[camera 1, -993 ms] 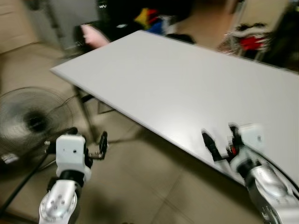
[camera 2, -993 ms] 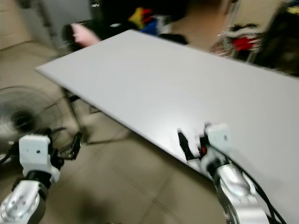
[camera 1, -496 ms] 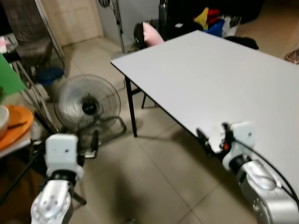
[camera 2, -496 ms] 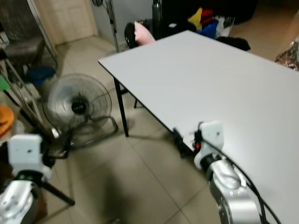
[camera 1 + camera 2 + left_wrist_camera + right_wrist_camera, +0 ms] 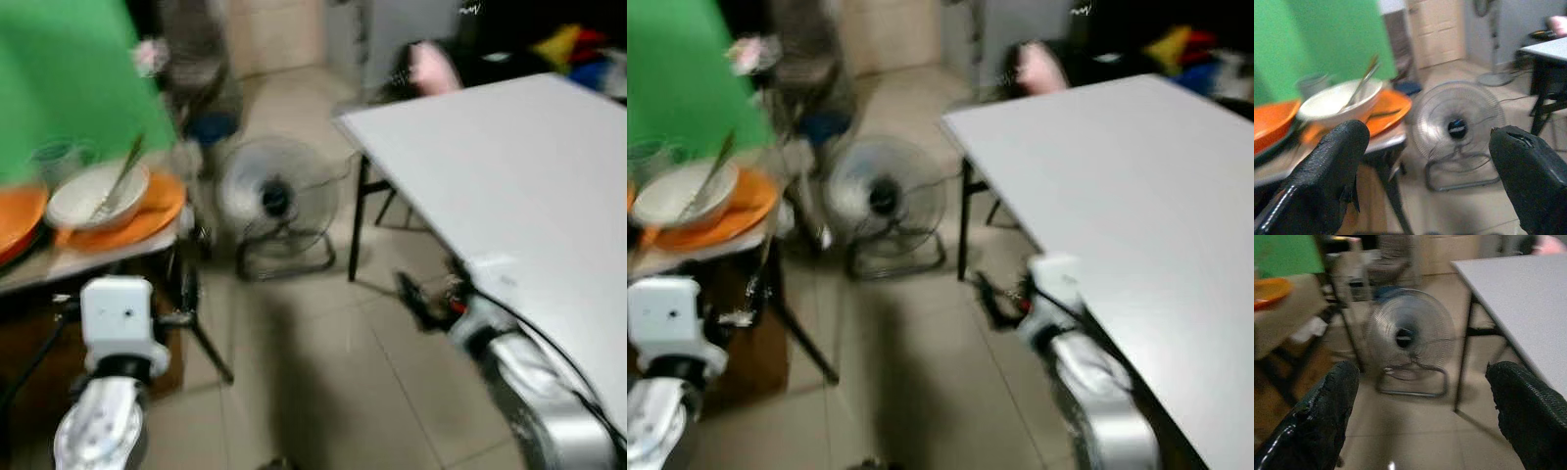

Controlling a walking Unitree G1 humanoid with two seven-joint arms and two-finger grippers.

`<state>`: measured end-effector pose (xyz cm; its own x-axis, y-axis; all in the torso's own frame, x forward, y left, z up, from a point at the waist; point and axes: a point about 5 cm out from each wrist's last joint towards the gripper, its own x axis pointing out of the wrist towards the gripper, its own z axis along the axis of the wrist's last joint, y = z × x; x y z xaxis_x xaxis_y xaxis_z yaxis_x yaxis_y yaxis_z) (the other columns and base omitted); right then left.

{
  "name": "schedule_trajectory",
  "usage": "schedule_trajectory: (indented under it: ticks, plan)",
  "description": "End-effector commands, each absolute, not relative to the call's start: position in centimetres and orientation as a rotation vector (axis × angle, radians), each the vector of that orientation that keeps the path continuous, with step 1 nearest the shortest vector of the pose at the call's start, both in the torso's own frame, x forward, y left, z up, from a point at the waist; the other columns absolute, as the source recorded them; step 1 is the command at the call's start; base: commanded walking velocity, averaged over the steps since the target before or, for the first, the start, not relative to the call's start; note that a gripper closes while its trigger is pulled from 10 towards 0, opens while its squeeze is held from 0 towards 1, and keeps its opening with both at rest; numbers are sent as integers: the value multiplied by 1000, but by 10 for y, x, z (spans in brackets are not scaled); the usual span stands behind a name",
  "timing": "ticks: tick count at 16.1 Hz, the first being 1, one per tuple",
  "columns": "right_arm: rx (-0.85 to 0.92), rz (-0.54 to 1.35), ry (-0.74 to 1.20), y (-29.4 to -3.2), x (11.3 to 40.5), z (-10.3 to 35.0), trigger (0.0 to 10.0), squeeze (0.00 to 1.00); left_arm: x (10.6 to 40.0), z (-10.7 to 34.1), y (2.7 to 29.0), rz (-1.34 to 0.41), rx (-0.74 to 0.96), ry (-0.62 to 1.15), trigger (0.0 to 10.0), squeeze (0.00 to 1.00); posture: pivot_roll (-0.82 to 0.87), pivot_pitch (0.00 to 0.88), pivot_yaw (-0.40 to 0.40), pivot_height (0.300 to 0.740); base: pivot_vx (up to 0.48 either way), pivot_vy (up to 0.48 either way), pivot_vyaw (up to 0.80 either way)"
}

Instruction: Setting the table

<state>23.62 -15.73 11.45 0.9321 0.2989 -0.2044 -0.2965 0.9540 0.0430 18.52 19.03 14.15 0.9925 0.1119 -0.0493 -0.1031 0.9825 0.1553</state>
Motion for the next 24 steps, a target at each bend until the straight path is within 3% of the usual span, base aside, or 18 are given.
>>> schedule_trajectory:
  ticks: [1,7,8,20,24]
  plan:
    - [11,295,192,-164,240,118,10000,1000,187,142,185,108,134,54,10000,0,-45,0,49,740,0,0,800]
    - [83,360,159,-150,245,125,10000,1000,188,152,187,59,194,35,10000,0,-40,0,46,740,60,0,667]
    - [89,396,150,-145,246,128,10000,0,189,155,188,56,194,31,10000,0,-46,0,52,740,364,0,0]
    - [75,440,123,-133,260,130,10000,0,186,164,194,59,211,25,10000,0,-18,0,23,740,391,0,0]
    - [59,460,118,-128,267,131,10000,0,187,168,195,50,232,15,10000,0,-6,0,20,740,387,0,753]
